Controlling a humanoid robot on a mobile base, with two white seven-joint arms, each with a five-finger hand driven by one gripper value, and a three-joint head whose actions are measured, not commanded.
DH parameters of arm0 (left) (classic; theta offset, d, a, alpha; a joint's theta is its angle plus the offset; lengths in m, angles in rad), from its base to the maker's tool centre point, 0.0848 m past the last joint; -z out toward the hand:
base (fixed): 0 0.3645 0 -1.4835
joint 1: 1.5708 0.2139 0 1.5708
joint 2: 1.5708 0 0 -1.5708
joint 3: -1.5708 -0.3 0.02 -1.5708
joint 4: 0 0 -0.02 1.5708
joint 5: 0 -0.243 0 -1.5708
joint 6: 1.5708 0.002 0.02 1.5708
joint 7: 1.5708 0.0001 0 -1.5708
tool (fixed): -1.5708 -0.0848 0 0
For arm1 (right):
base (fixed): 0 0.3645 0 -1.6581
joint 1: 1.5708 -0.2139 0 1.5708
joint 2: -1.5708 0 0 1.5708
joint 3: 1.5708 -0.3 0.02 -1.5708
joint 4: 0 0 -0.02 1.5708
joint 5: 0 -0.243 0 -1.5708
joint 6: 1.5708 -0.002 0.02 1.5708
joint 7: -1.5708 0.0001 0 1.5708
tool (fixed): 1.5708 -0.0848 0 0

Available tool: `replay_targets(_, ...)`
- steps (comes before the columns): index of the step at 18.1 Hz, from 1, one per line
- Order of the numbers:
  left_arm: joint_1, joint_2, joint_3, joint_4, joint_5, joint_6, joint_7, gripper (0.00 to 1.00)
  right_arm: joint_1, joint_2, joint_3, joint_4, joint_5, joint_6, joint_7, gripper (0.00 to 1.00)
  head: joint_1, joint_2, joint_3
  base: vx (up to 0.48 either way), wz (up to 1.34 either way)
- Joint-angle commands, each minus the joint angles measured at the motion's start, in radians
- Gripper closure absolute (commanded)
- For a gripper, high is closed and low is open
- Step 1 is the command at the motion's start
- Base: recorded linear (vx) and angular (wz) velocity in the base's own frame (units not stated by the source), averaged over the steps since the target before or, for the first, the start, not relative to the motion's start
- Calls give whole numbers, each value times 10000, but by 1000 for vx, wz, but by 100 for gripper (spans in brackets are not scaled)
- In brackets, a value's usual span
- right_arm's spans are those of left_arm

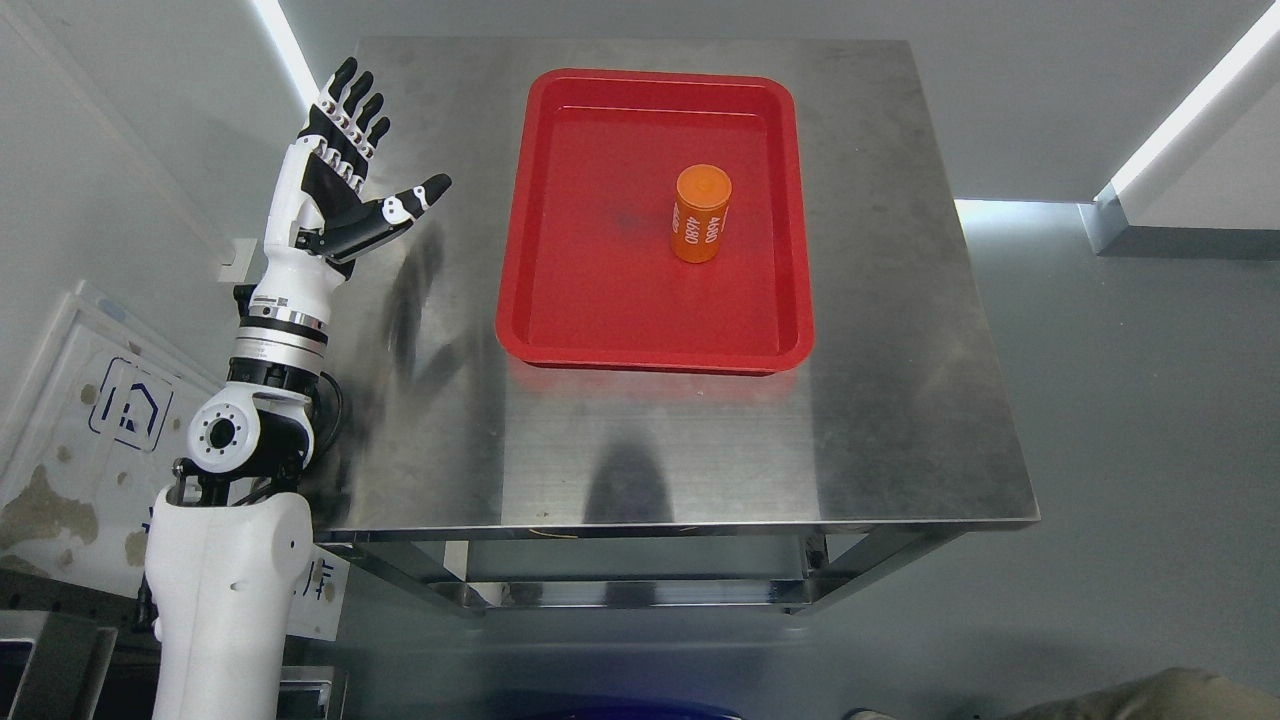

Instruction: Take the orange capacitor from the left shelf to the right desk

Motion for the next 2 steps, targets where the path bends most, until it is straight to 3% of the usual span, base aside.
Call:
replay_targets(1,131,11,493,-429,0,7,-5,0,337,-175,-108,-230,0,6,-8,0,0,0,0,0,0)
replay_targets(2,115,11,478,-429,0,7,-5,0,337,-175,-123,-230,0,6,-8,0,0,0,0,0,0)
